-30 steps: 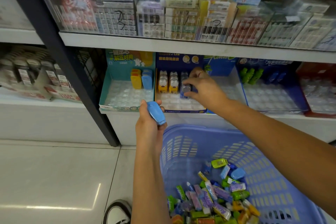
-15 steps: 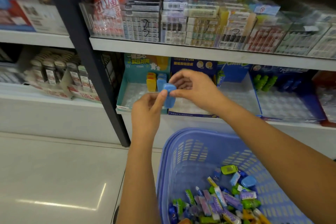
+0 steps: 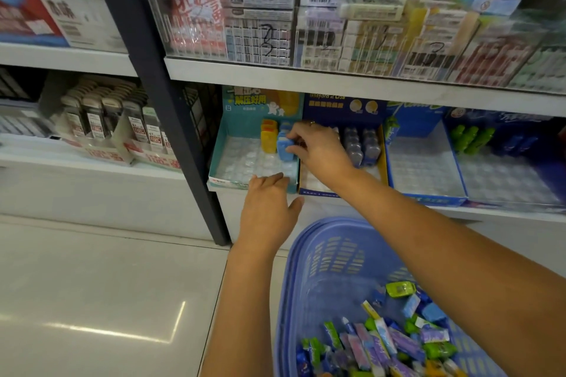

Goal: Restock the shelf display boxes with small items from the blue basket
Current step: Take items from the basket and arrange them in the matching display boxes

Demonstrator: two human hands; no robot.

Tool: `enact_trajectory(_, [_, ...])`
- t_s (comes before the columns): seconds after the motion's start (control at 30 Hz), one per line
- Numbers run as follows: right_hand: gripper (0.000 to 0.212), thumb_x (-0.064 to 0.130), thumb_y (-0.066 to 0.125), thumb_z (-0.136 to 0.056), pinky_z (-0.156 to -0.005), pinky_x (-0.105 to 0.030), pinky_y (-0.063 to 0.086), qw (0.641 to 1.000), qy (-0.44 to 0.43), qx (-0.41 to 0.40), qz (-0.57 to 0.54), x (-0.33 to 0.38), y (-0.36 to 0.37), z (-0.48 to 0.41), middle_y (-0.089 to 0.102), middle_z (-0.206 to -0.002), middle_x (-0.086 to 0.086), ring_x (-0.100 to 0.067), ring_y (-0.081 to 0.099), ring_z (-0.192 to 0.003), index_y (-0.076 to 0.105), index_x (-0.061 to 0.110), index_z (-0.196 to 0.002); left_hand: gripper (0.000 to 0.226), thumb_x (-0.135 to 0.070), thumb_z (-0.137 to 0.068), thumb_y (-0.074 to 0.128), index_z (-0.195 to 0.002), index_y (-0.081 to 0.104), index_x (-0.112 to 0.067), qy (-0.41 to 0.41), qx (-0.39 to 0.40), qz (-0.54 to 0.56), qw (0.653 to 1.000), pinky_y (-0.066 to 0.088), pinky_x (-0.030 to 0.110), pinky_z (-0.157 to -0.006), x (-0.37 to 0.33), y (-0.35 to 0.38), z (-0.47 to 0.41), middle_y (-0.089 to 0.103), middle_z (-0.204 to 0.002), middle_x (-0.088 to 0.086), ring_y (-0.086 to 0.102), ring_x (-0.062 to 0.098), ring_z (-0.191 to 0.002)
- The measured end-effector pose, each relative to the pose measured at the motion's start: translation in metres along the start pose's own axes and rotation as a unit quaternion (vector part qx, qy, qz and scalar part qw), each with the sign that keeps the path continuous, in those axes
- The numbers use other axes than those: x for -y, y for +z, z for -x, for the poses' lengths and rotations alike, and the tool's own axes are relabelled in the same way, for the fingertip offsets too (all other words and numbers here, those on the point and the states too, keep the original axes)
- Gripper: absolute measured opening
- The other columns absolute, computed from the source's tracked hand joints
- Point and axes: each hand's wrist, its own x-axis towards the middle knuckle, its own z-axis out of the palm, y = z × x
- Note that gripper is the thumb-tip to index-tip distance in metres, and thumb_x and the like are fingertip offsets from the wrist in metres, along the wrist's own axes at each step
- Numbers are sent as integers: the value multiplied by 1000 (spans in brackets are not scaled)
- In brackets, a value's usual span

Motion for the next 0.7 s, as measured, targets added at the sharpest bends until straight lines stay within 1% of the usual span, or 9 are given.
enact_trajectory(0.1, [20,14,56,-91,-90,-27,37,997,-47,-7,58,-1,-2,-2,50,-123,-15,-27,44,-115,63,-1,-103,52,-37,-95,51,-140,43,-12,3,1,4,1000,1,28,-117,1,2,0,39,-149,3,26,19,-139])
enact_trajectory(0.2, [27,18,48,-96,-88,-26,32,987,-73,10,141,0,-5,-4,46,-128,-11,-26,35,-121,63,0,-108,53,-37,-95,51,-140,43,-12,6,3,-1,1000,0,28,-116,4,2,-3,39,-149,4,27,19,-140])
enact_trajectory(0.37, [33,23,48,-96,-99,-28,32,982,-21,68,175,17,-21,-12,46,-131,-9,-25,34,-127,56,7,-124,50,-32,-95,52,-139,44,-9,4,12,3,1000,4,31,-119,-2,-4,-3,39,-149,8,28,21,-140])
enact_trajectory(0.43, [40,28,51,-95,-97,-33,38,987,-16,69,143,21,-29,10,47,-130,-11,-25,43,-120,51,10,-131,44,-24,-95,53,-136,48,-7,20,-43,46,998,16,33,-117,-11,-6,5,45,-144,9,32,22,-137])
enact_trajectory(0.47, [40,29,52,-95,-91,-36,43,992,-14,53,109,19,-32,29,50,-125,-11,-26,50,-112,51,10,-130,38,-19,-95,54,-130,53,-6,38,-82,73,993,27,31,-111,-16,-6,9,51,-137,10,39,23,-130])
enact_trajectory(0.53, [27,27,55,-93,-75,-37,49,1000,7,-1,11,6,-35,78,62,-103,-10,-25,59,-89,58,11,-115,24,-15,-94,54,-115,63,-8,67,-122,125,982,40,23,-86,-29,-2,19,64,-114,8,55,21,-107])
enact_trajectory(0.6, [13,24,58,-90,-66,-32,48,997,66,-7,-30,-22,-29,127,66,-86,-8,-22,60,-75,62,12,-97,15,-18,-93,55,-99,68,-11,67,-78,148,984,44,26,-71,-43,14,27,68,-94,6,61,19,-85])
enact_trajectory(0.63, [12,22,60,-89,-68,-30,46,993,108,34,-27,-40,-21,150,67,-89,-8,-23,62,-79,63,12,-96,14,-19,-92,55,-94,68,-12,57,-32,140,988,46,28,-69,-49,28,29,70,-89,6,62,21,-80])
enact_trajectory(0.7, [23,19,63,-85,-78,-28,44,964,182,193,11,-75,5,195,66,-106,-9,-26,61,-99,63,13,-107,15,-17,-91,55,-92,68,-8,34,97,108,989,50,36,-75,-57,68,36,70,-90,11,64,26,-83])
